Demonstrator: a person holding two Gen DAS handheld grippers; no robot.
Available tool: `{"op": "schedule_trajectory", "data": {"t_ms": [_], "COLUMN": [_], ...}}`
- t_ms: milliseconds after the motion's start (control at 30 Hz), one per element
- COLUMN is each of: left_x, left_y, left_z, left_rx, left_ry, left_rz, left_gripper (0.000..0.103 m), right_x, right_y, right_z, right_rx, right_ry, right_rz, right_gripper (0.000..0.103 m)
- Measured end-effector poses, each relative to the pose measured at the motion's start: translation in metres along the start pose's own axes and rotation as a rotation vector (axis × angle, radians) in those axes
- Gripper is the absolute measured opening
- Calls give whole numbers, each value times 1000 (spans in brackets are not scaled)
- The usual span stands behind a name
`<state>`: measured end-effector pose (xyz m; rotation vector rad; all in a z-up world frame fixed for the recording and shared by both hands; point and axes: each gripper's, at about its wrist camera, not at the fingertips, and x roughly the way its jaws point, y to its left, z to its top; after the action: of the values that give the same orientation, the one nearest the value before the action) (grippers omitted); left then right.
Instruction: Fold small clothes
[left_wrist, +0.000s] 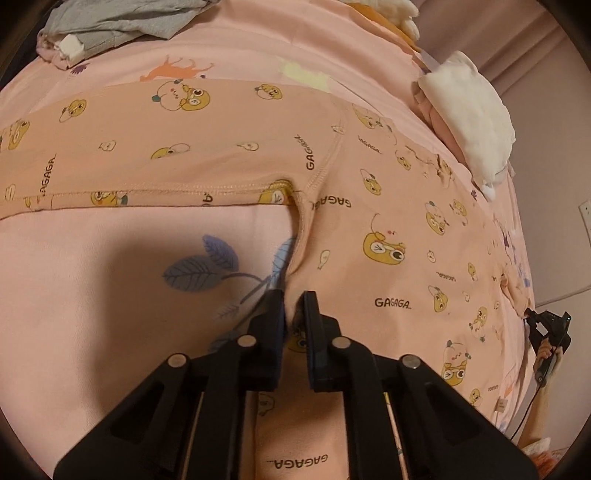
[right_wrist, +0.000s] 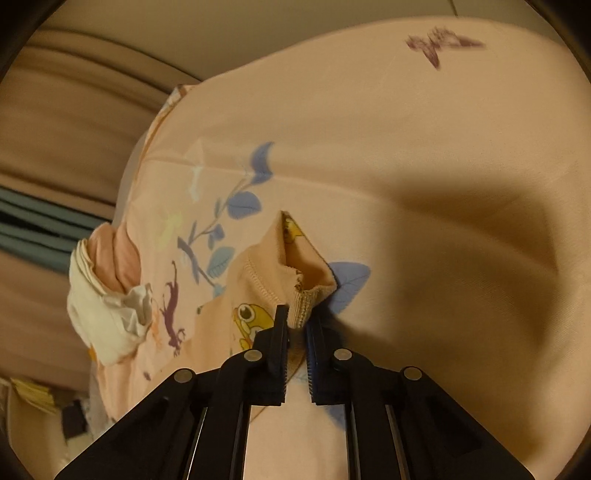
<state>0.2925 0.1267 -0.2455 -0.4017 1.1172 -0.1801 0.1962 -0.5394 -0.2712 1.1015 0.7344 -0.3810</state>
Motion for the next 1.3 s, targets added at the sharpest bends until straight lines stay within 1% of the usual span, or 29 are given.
{"op": "schedule_trajectory", "data": {"t_ms": [67,100,133,200,233,300,367,433,500,600,733,800,900,1000,1033,1067,1100,1133,1167,1200,1233,1267,1300], "left_x": [0,-1,-1,-1,-1,0,1,1,0,1,2,2,3,2,1,-2,-6,-11,-15,-22,-29,-40,-47], "left_y": [-4,-5,-8,-9,-9,-5,0,4,2,-2,-5,-3,1,2,1,-2,-4,-8,-10,-13,-14,-16,-16], "left_z": [-1,-3,-4,-5,-5,-3,-2,-2,-4,-7,-6,-6,-5,-4,-5,-6,-7,-8,-8,-8,-8,-6,-4], "left_rx": [20,34,54,72,68,43,22,21,32,60,78,80,53,34,39,64,89,123,137,148,147,132,115], "left_ry": [-4,-7,-12,-12,-10,-2,5,1,-11,-24,-27,-29,-26,-29,-32,-34,-36,-40,-51,-79,-109,-154,-174], "left_rz": [19,30,43,58,59,45,20,3,2,19,40,32,14,6,6,12,20,46,70,116,151,168,149], "left_gripper": [8,8,9,10,11,11,11,11,11,11,11,11,11,12,12,12,19,25,38,52,55,58,60], "right_x": [-6,-9,-12,-21,-25,-33,-38,-35,-27,-9,14,23,28,42,45,48,49,45,39,29,22,13,0], "right_y": [13,23,31,60,78,125,169,202,236,270,293,309,332,350,353,355,353,347,340,333,325,316,302], "right_z": [-3,-4,-5,-11,-16,-31,-54,-73,-97,-135,-181,-206,-247,-292,-305,-316,-323,-324,-320,-312,-303,-291,-274], "right_rx": [-67,-86,-94,-134,-171,-289,-393,-466,-541,-615,-661,-696,-757,-838,-880,-923,-967,-1004,-1039,-1075,-1099,-1124,-1150], "right_ry": [-16,-16,-14,-1,2,-2,-2,26,52,115,226,270,308,394,411,438,464,464,439,401,369,317,233], "right_rz": [-30,-30,-10,84,115,138,176,217,226,256,291,325,341,353,333,314,287,265,245,236,227,201,155], "right_gripper": [10,10,9,9,9,9,9,9,9,9,9,9,8,9,14,30,37,46,49,50,54,61,65]}}
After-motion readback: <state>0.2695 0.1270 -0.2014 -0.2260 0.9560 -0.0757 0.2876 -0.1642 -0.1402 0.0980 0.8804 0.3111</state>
